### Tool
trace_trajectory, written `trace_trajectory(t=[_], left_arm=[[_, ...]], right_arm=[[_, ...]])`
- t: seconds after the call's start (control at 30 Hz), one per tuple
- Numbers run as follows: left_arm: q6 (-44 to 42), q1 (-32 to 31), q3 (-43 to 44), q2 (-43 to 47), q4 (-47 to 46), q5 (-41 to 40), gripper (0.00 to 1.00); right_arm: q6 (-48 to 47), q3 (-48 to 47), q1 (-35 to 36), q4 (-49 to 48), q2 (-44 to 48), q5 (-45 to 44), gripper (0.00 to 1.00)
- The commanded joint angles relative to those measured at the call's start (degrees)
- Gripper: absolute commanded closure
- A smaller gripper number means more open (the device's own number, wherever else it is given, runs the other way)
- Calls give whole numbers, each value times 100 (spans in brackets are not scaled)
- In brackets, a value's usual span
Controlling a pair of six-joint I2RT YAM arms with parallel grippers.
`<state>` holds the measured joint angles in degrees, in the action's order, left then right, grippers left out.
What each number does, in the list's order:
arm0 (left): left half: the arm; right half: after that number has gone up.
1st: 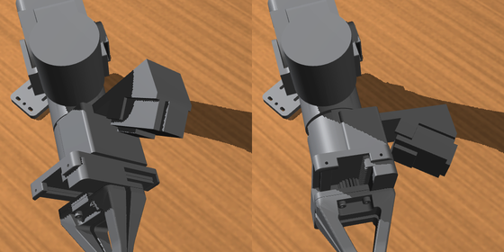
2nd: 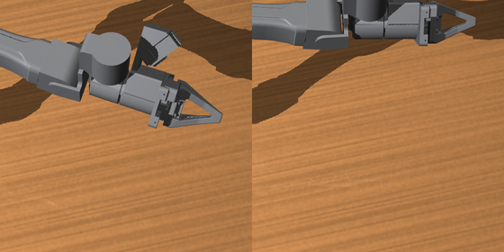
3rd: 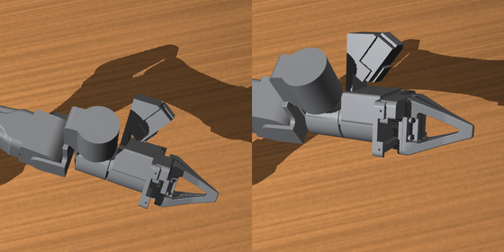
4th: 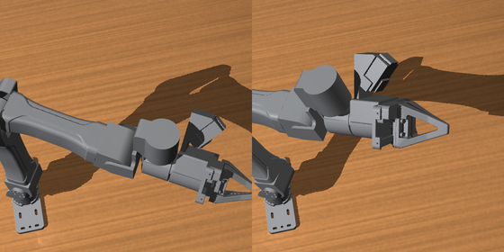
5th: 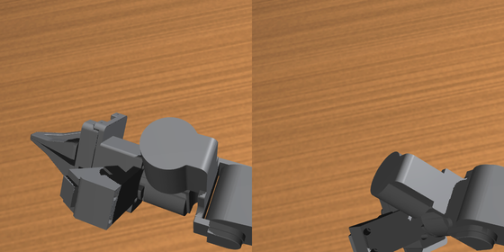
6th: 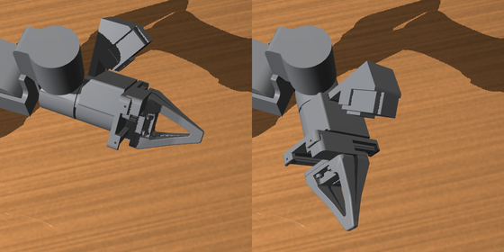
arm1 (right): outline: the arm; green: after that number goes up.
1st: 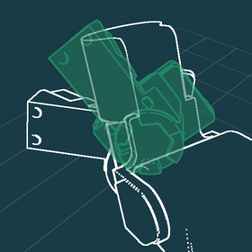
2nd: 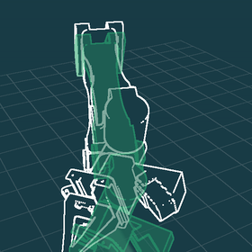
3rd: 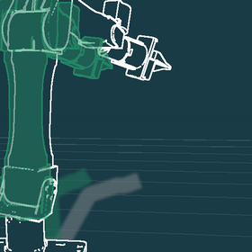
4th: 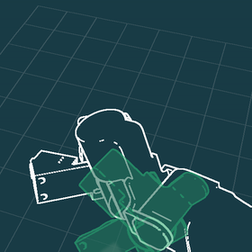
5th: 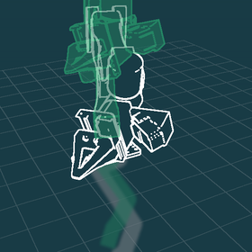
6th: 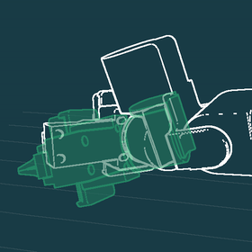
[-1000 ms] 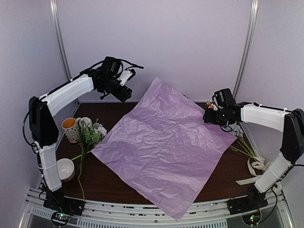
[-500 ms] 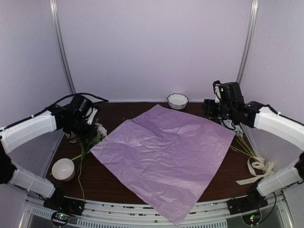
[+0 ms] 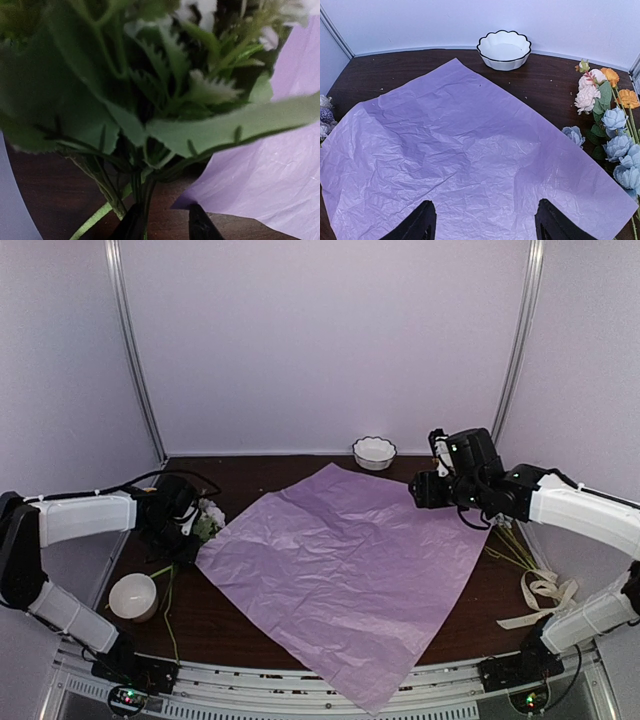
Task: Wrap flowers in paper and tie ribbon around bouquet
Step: Pick up the fake flower from the corner of the board.
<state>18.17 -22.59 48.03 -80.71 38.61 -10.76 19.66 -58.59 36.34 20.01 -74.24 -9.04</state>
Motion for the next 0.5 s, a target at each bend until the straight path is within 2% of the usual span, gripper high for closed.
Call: trace_trajectory(t=[0.0, 0.1, 0.27, 0.4, 0.47], left_arm=[[134, 112, -117, -189, -254, -69, 66], [133, 250, 124, -384, -59, -455, 71], [152, 264, 180, -454, -47, -468, 75], [143, 269, 210, -345, 97, -659, 74], [135, 266, 247, -220, 169, -777, 70]], right_arm=[[14, -52, 69, 47, 300, 174, 31], [-14, -99, 66, 79, 399, 236, 31], [-38, -149, 74, 163, 550, 363, 32], [-65, -194, 75, 200, 603, 353, 32], [-82, -213, 80, 198, 600, 375, 32]])
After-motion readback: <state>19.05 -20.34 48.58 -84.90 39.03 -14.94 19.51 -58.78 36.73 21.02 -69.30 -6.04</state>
